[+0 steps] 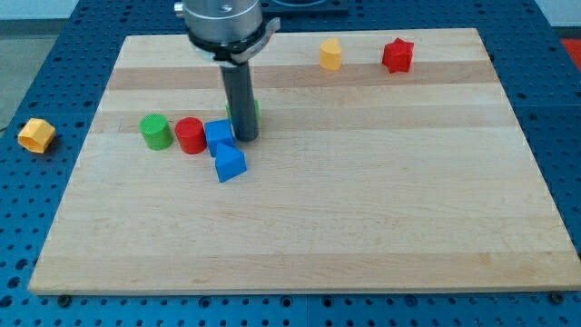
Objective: Move the green star towards the top center
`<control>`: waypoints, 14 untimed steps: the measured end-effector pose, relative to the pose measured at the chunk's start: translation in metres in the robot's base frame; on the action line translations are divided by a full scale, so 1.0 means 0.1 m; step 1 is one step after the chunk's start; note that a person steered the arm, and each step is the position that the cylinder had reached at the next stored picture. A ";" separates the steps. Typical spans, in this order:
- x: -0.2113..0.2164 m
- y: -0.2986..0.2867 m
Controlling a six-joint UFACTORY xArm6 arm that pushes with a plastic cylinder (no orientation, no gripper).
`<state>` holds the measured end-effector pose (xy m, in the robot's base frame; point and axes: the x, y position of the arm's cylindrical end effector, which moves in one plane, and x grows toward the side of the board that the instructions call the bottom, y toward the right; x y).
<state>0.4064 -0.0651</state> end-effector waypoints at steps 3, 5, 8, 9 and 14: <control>-0.06 -0.47; -0.47 0.14; -0.47 0.52; -0.73 0.37; -1.05 0.20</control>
<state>0.3011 -0.0449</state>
